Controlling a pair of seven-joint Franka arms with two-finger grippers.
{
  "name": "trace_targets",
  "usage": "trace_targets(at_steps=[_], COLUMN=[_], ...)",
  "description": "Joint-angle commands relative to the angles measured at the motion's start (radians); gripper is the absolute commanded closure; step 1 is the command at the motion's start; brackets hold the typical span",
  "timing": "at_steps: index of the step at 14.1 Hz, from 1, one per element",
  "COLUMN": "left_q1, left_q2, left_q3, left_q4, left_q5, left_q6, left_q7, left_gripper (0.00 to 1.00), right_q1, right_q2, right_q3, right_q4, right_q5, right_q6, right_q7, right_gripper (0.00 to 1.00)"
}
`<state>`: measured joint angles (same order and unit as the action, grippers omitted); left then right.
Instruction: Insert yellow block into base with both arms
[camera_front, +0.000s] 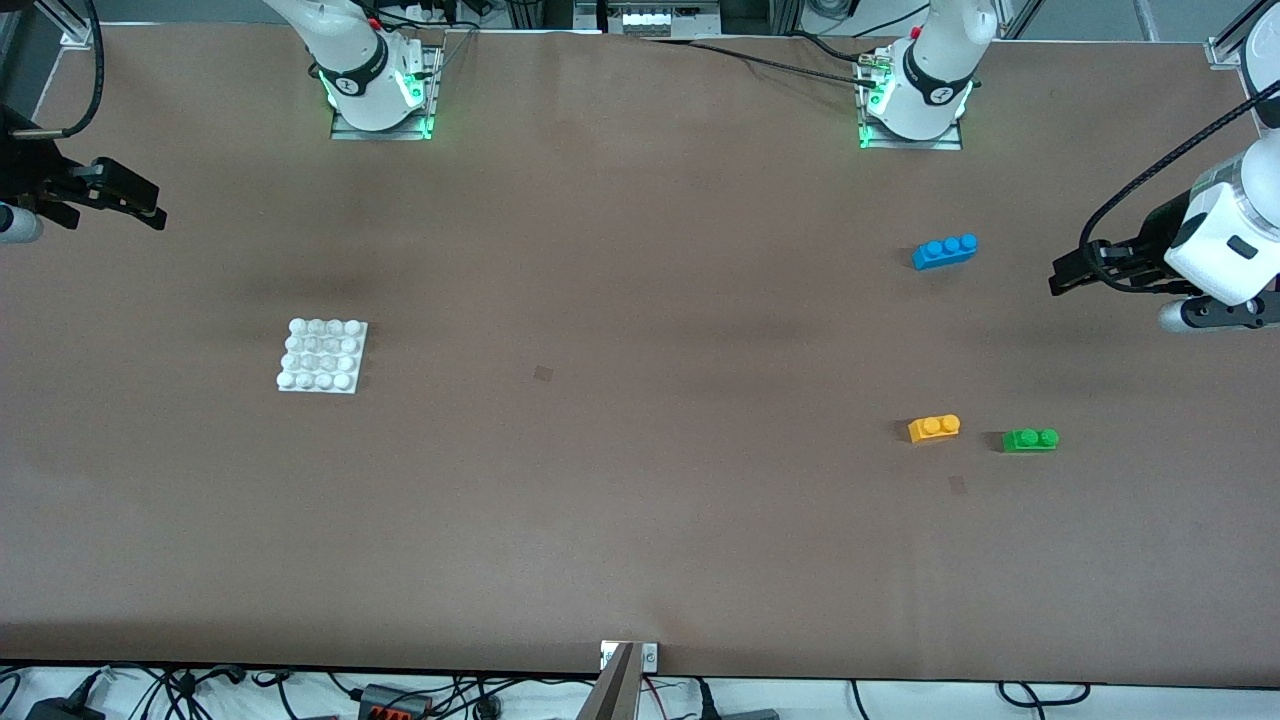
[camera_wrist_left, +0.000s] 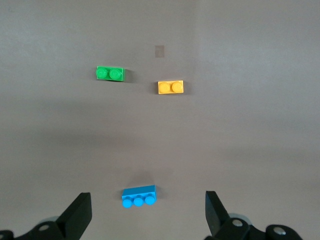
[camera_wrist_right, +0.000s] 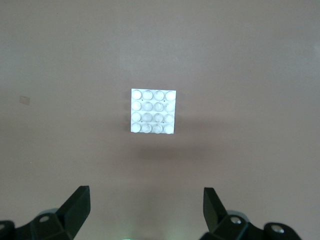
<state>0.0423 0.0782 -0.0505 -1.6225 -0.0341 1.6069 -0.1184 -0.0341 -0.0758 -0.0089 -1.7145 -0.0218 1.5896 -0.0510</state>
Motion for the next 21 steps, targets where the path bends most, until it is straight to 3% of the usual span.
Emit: trace_targets(at_steps=[1, 14, 18, 21], left_q1=[0.007, -0.004, 0.004, -0.004], left_q2=[0.017, 0.029, 0.123, 0.244], left_q3=[0.0, 0.0, -0.002, -0.002], left_q4=[0.033, 0.033, 0.033, 0.032], left_q5=[-0.013, -0.013, -0.02, -0.039], left_q6=[-0.021, -0.028, -0.027, 0.105], left_q7=[-0.006, -0.012, -0.004, -0.006], left_gripper=[0.0, 0.0, 0.0, 0.0], right_q1=[-0.01, -0.001, -0.006, 0.0], right_q2=[0.005, 0.024, 0.118, 0.192], right_q3=[0.007, 0.009, 0.009, 0.009], right_q4=[0.018, 0.018, 0.019, 0.013], right_q5=[-0.003, -0.004, 0.0, -0.001], right_q6=[-0.014, -0.022, -0.02, 0.0], right_q7=[-0.003, 0.0, -0.009, -0.009], right_gripper=[0.0, 0.0, 0.0, 0.0])
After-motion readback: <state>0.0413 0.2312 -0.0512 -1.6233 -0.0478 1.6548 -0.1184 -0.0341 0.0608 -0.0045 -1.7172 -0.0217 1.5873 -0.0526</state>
